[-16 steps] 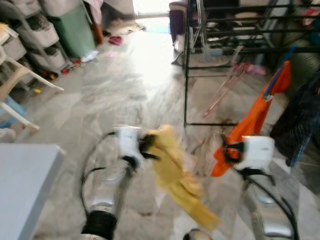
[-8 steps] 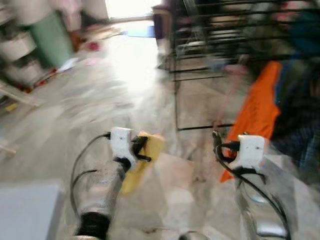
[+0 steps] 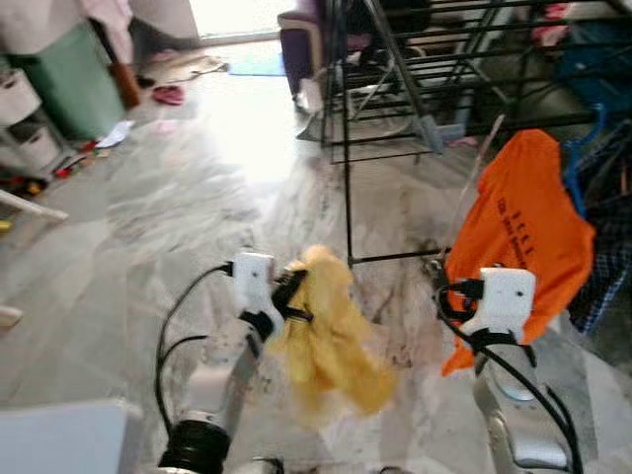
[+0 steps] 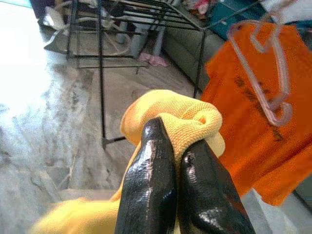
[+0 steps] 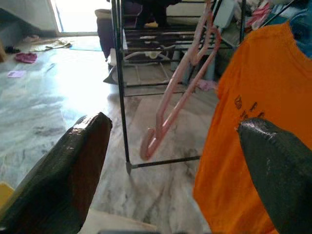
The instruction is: Hang hanger
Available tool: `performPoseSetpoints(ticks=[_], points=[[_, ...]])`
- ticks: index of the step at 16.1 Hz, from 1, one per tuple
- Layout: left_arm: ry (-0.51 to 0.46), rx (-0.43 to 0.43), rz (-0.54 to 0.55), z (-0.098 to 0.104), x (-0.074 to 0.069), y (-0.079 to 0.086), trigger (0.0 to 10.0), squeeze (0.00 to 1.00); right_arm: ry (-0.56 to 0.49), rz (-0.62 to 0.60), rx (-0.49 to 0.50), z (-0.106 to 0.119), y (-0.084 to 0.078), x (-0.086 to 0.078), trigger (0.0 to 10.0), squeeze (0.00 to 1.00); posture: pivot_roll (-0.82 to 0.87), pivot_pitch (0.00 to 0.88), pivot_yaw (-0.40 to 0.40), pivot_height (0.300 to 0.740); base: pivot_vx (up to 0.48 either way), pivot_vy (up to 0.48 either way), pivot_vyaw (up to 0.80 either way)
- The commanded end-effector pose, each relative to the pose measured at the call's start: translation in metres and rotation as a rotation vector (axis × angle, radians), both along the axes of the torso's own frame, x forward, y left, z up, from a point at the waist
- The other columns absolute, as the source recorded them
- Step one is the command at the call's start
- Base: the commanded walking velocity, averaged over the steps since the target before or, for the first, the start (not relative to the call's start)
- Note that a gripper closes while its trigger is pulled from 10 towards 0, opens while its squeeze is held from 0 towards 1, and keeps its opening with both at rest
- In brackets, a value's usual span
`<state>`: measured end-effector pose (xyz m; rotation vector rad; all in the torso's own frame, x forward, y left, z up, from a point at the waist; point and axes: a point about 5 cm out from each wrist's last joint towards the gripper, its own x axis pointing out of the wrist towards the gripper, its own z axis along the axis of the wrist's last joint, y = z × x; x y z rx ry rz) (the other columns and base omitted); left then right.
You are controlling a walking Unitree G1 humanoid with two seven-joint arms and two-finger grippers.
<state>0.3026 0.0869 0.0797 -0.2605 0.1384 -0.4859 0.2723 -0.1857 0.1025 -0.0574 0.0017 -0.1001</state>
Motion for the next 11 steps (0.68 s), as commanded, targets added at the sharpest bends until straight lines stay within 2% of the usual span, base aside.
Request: performPoseSetpoints(ticks=[1, 11], points=[[-0.036, -0.005, -0.007, 0.0076, 0.0018, 0.0009, 10.0, 0.00, -0.002, 0.002, 0.001, 0.0008, 0.0012, -0.0007, 10.0, 0.00, -0.11, 0.121, 0.033, 0.740, 0.281, -0.386, 0.00], [-0.055, -0.010, -0.035, 0.0099, 0.0002, -0.0001, 10.0, 0.00, -0.005, 0.019, -0.026, 0.0008, 0.0053, 0.0001, 10.0, 0.00, -0.11, 0.124, 0.040, 0.740, 0.395, 0.000, 0.00]])
